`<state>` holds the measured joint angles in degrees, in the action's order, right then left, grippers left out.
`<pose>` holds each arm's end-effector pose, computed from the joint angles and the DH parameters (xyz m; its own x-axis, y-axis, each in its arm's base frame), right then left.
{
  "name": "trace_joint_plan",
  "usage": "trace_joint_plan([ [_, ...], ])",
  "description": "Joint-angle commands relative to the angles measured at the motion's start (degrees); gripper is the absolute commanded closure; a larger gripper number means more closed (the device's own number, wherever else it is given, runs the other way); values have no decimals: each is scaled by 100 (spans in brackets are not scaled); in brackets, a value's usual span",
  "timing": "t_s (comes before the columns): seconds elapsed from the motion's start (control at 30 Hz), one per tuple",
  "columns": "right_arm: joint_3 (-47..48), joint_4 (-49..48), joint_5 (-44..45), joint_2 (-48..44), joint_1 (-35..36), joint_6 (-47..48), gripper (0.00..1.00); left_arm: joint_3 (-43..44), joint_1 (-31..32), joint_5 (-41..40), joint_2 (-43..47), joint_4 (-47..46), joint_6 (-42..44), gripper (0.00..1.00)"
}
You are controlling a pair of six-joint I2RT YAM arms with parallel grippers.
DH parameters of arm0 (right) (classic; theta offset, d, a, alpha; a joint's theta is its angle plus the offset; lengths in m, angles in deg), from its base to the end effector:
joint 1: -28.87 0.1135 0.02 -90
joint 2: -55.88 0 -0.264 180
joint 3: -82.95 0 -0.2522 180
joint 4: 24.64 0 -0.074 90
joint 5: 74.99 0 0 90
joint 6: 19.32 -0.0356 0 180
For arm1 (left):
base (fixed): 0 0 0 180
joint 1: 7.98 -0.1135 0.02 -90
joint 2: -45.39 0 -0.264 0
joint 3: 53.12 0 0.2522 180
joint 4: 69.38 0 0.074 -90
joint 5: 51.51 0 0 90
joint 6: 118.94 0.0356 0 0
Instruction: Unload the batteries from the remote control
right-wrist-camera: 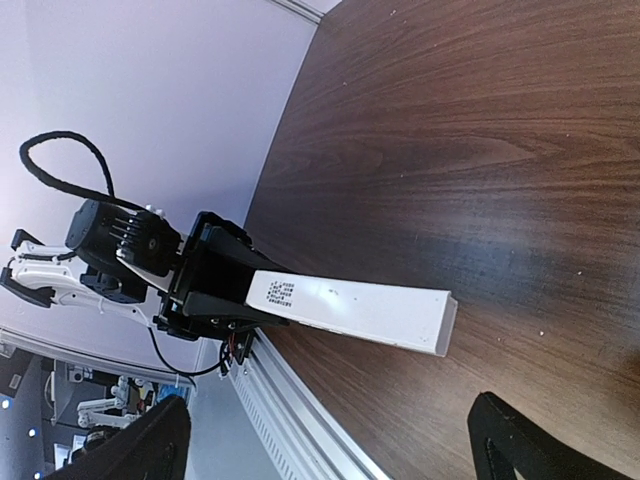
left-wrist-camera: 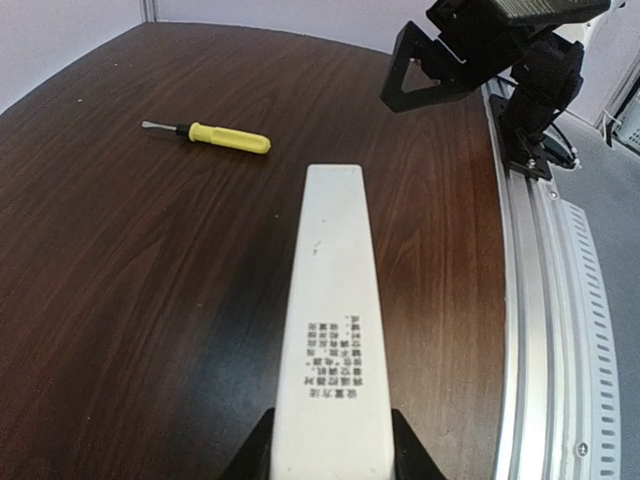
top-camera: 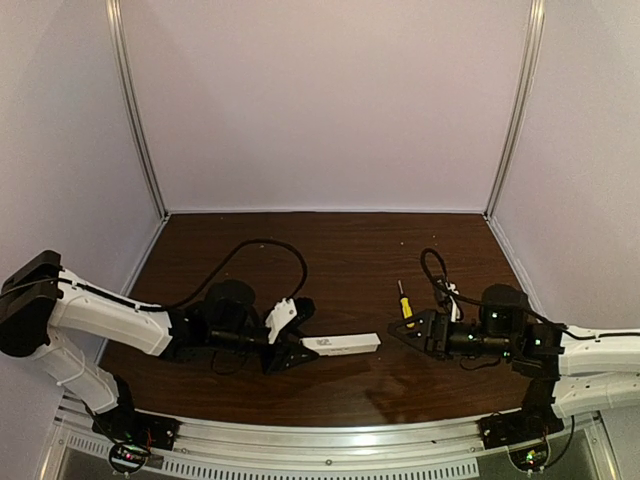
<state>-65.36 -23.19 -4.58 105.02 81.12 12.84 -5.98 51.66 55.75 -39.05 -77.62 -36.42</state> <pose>0.1067 0.1572 0.2027 -0.9006 0.1396 -0.4116 -0.3320 0.3903 0.8587 0.1372 -0.2551 0.1710 -0.3677 0.3818 -0.8479 0.9150 0.3112 -0.2567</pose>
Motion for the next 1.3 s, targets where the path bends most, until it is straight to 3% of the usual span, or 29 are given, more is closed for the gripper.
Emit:
trace_joint_plan([
  [0.0, -289, -388, -275, -54, -30, -232, 3, 110, 21, 505, -13, -348, 75, 100],
  [0.27, -111, -606, -464, 552, -28, -165, 6, -43, 22, 774, 75, -480, 126, 100],
  [0.53, -78, -931, -680, 1025, -30, -175, 16, -126, 21, 955, 70, -648, 178, 100],
  [0.77, -113, -1110, -771, 1156, -29, -236, 28, -114, 21, 974, 76, -640, 170, 100],
  [1.27, -248, -1336, -839, 1235, -15, -306, 36, -78, 19, 1024, 51, -665, 187, 100],
])
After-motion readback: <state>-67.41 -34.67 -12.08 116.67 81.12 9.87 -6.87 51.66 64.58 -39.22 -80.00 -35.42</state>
